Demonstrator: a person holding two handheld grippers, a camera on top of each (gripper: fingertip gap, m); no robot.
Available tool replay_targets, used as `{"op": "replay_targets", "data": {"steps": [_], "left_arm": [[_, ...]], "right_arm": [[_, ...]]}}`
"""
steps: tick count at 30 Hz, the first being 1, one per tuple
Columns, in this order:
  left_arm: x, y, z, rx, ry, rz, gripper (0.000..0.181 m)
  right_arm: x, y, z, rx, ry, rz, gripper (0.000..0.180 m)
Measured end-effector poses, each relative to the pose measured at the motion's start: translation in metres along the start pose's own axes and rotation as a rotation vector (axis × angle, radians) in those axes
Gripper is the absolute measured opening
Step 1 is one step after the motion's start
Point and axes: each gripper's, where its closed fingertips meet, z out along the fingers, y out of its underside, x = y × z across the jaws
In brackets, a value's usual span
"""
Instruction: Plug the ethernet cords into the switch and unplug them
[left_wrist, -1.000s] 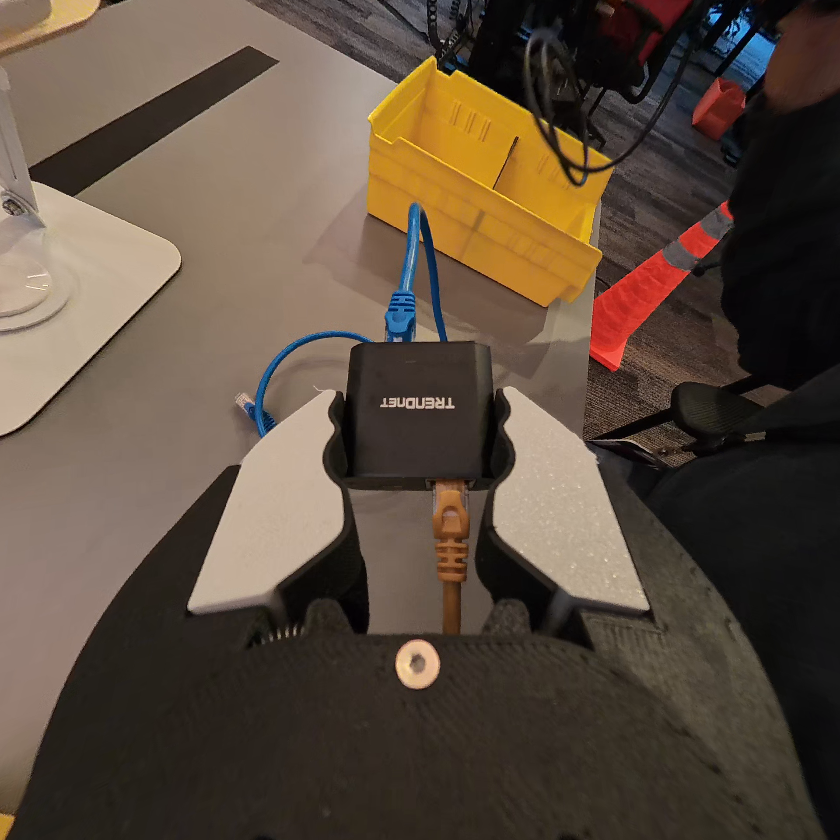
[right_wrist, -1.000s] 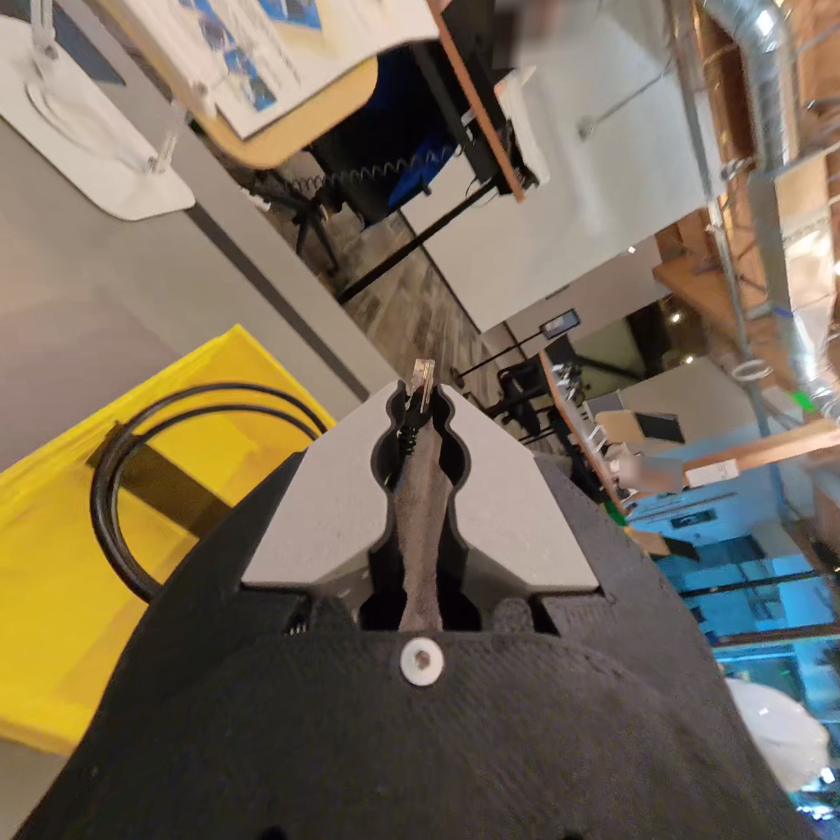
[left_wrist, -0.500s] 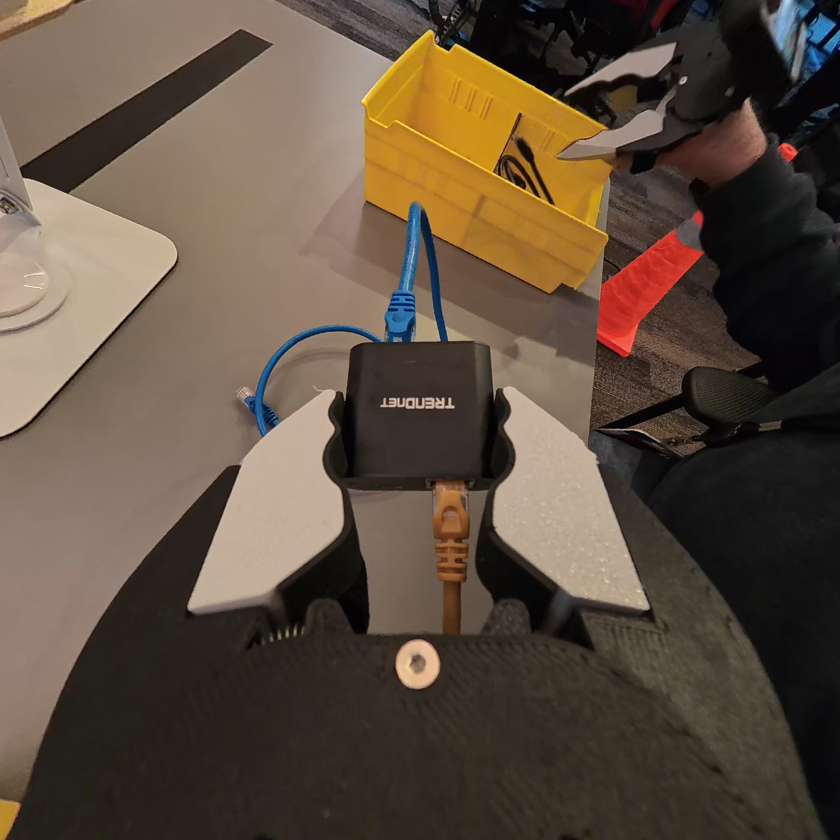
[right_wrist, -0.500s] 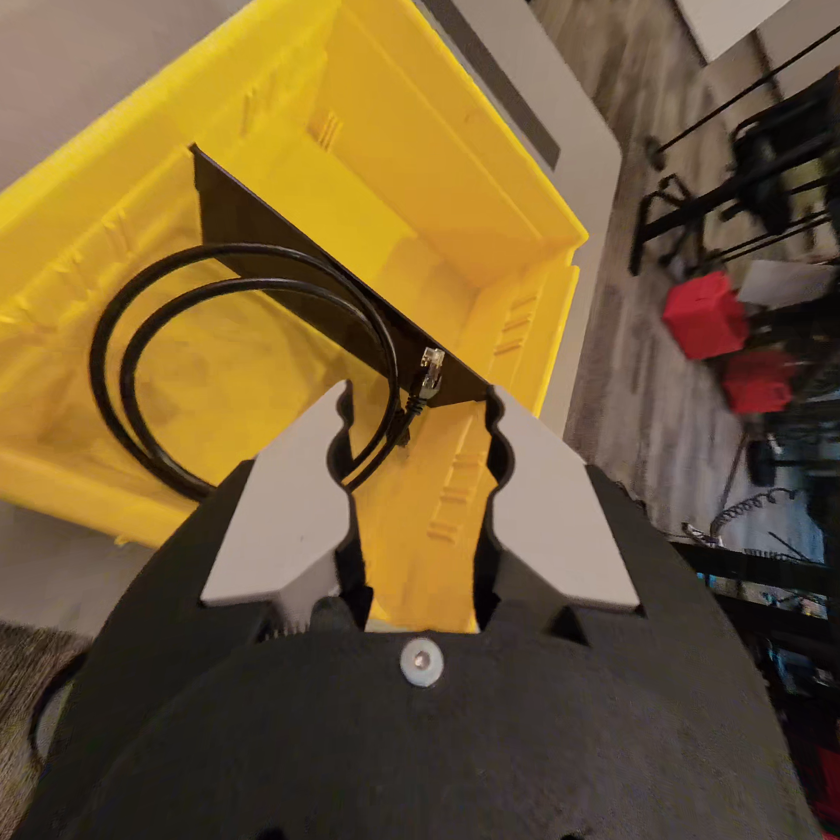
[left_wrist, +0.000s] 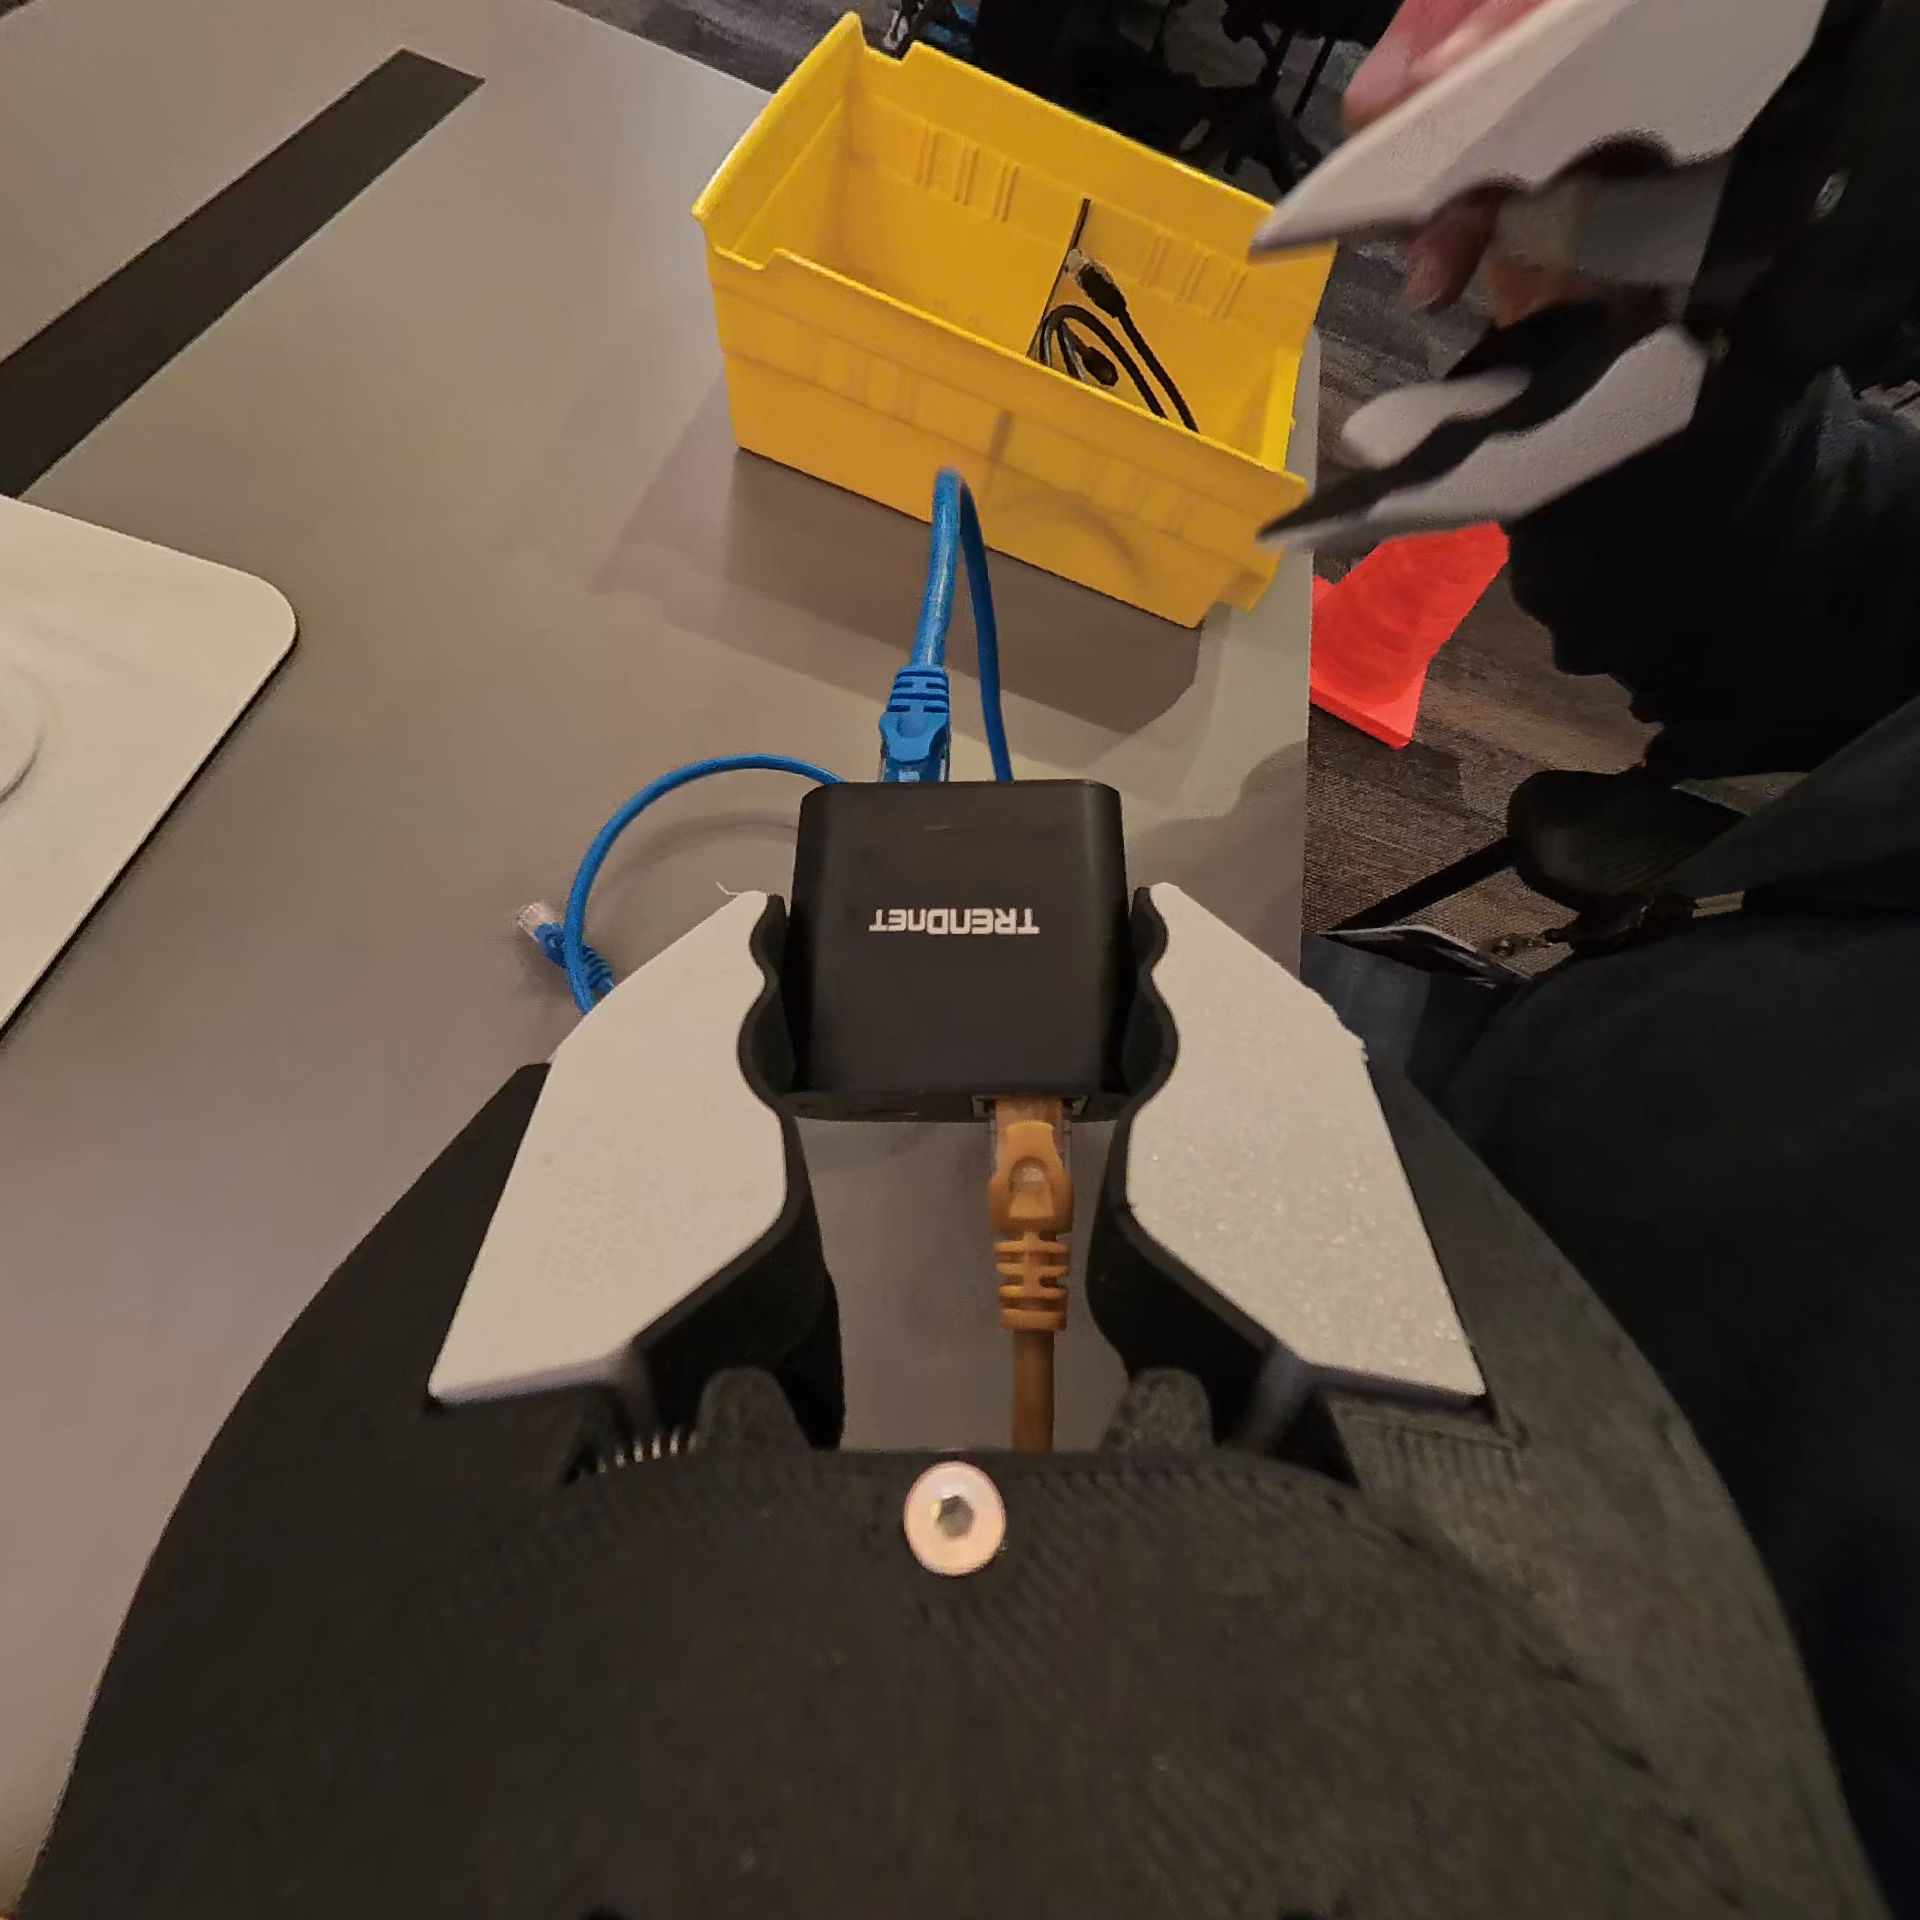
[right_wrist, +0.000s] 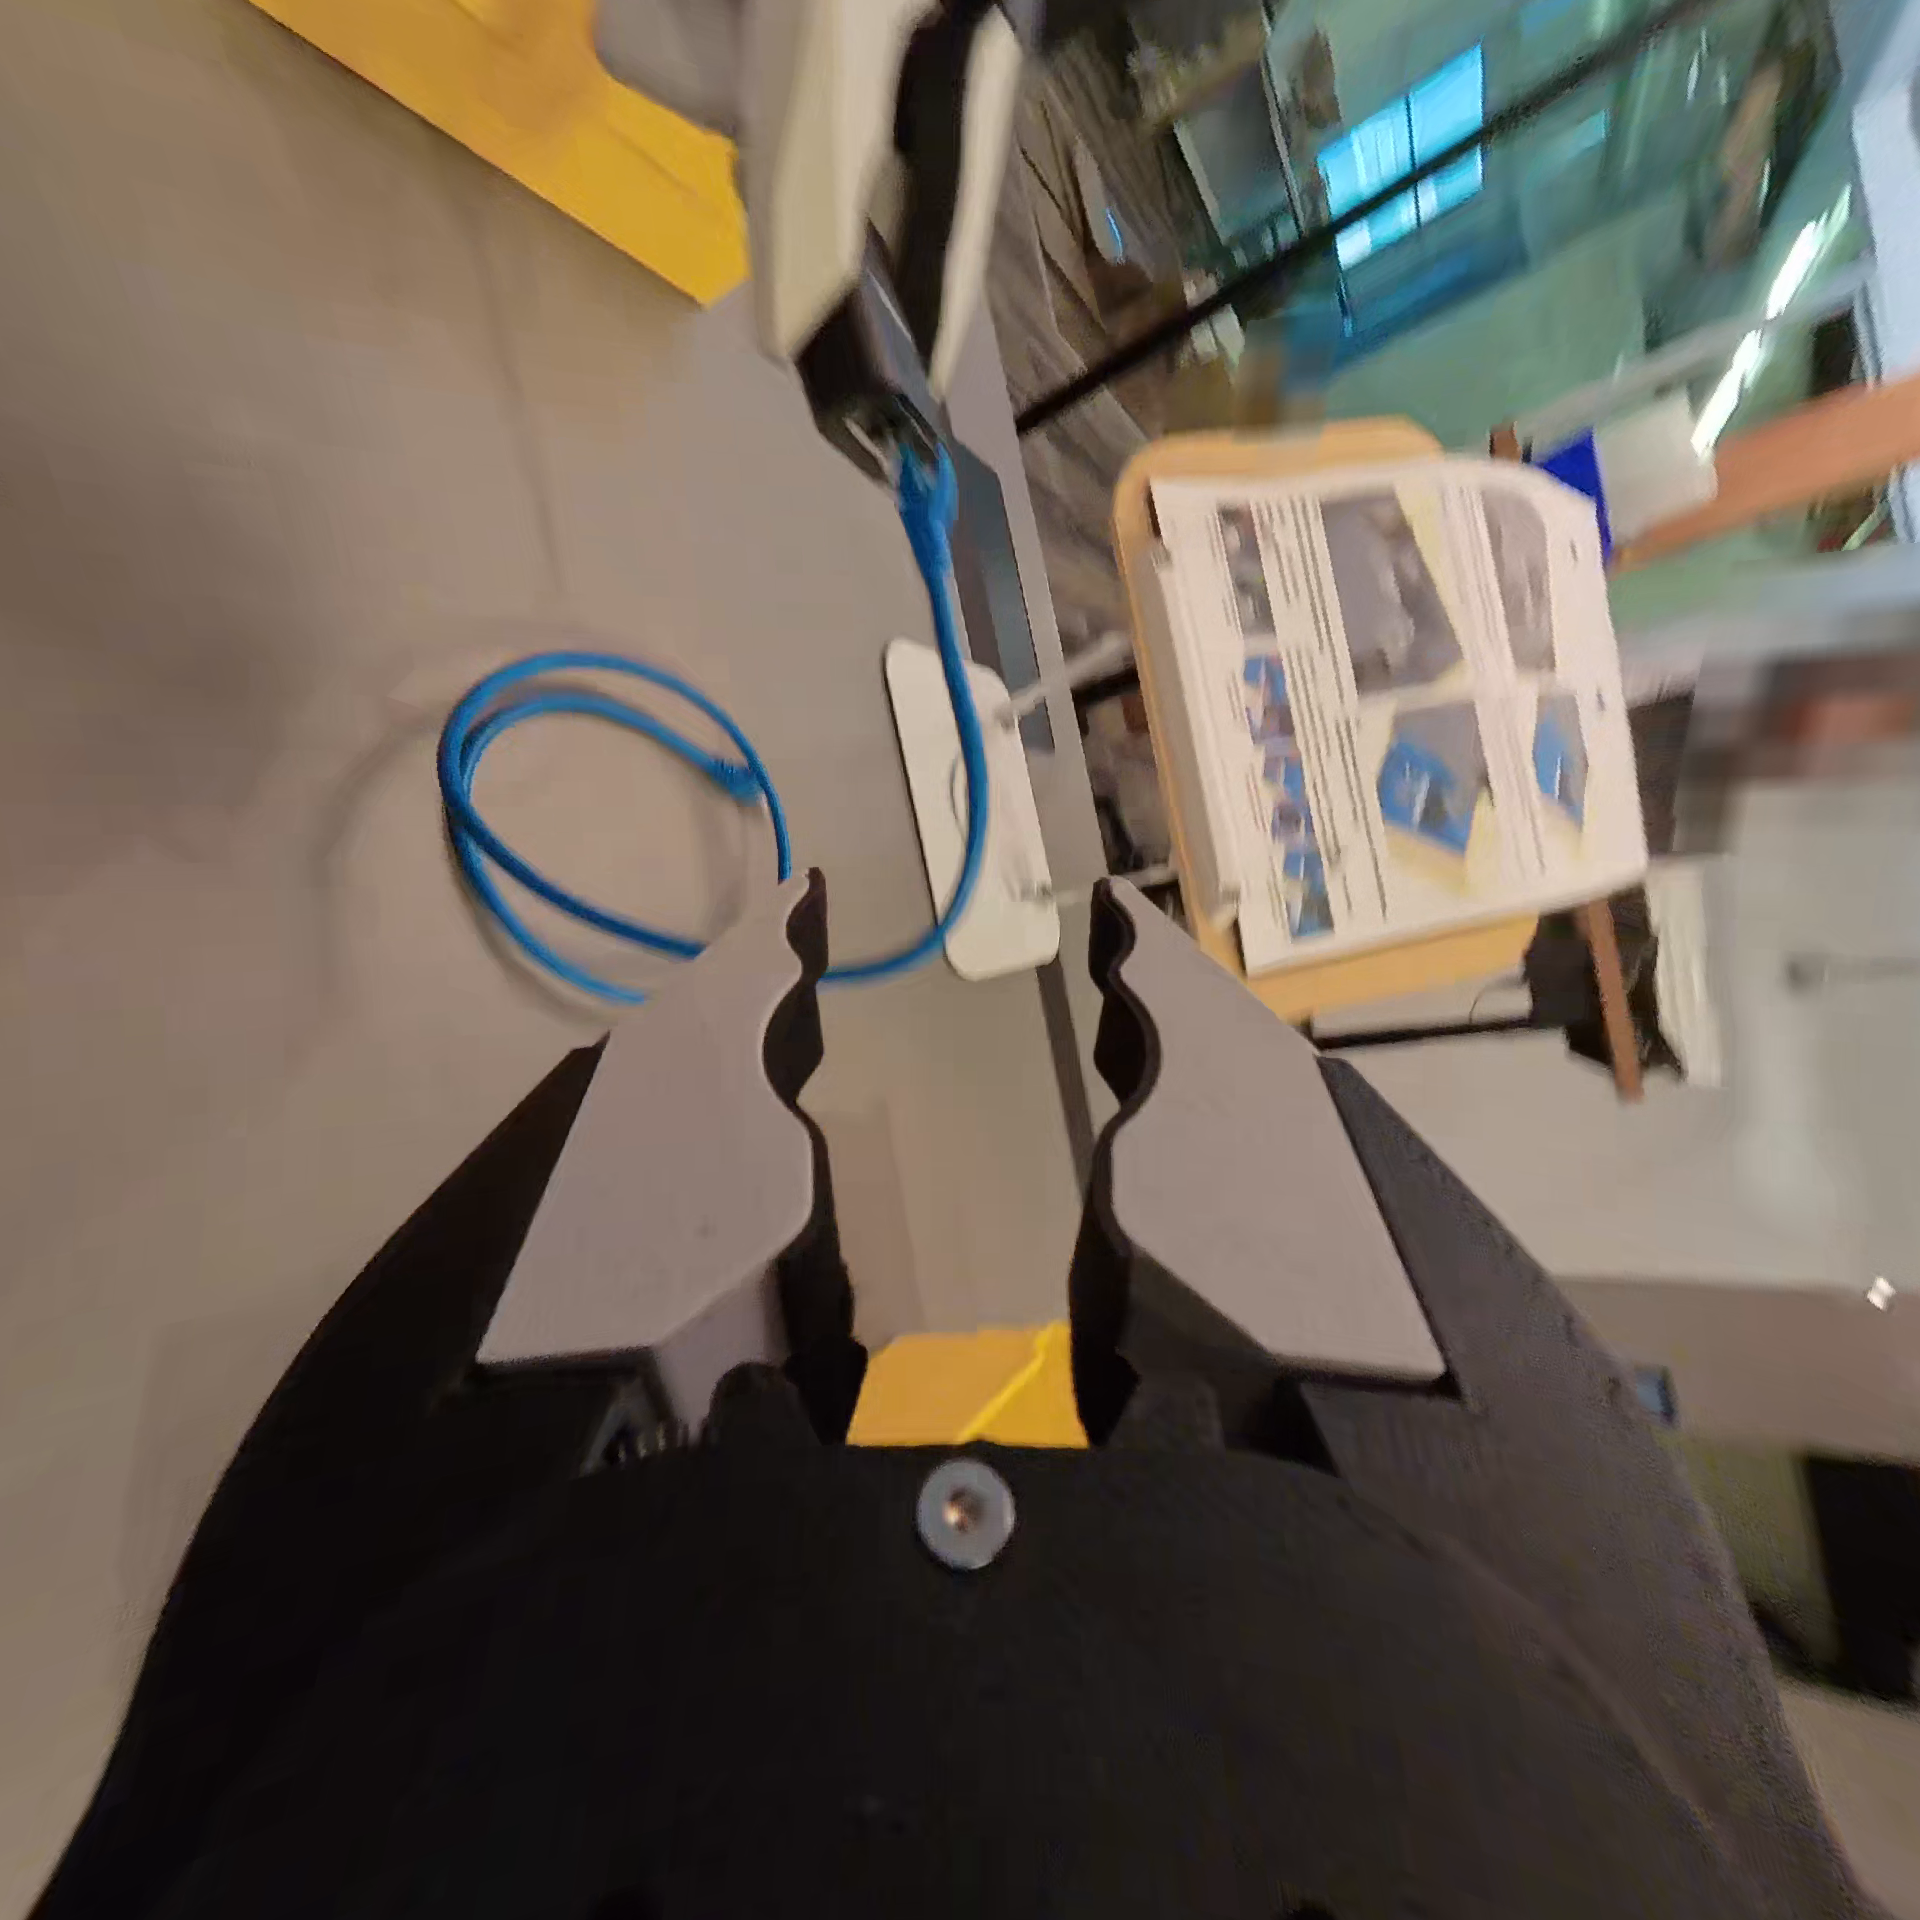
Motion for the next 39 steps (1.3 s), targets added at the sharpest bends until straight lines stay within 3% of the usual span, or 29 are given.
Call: {"op": "replay_targets", "data": {"steps": [5, 15, 21, 36, 39], "left_arm": [[0.008, -0.002, 0.001, -0.021, 0.013, 0.018, 0.062], [0.023, -0.004, 0.006, -0.08, 0.024, 0.046, 0.062], [0.027, -0.002, 0.009, -0.102, 0.024, 0.052, 0.062], [0.029, -0.004, 0.012, -0.068, 0.092, -0.019, 0.061], [0.027, -0.004, 0.012, -0.06, 0.11, -0.055, 0.061]], "right_arm": [[-0.012, -0.036, 0.043, 0.065, -0.015, -0.195, 0.043], [-0.016, -0.054, 0.074, 0.125, 0.002, -0.333, 0.029], [-0.018, -0.056, 0.078, 0.15, 0.005, -0.396, 0.015], [-0.021, -0.053, 0.076, 0.095, -0.069, -0.455, 0.01], [-0.022, -0.052, 0.079, 0.109, -0.091, -0.377, 0.011]]}}
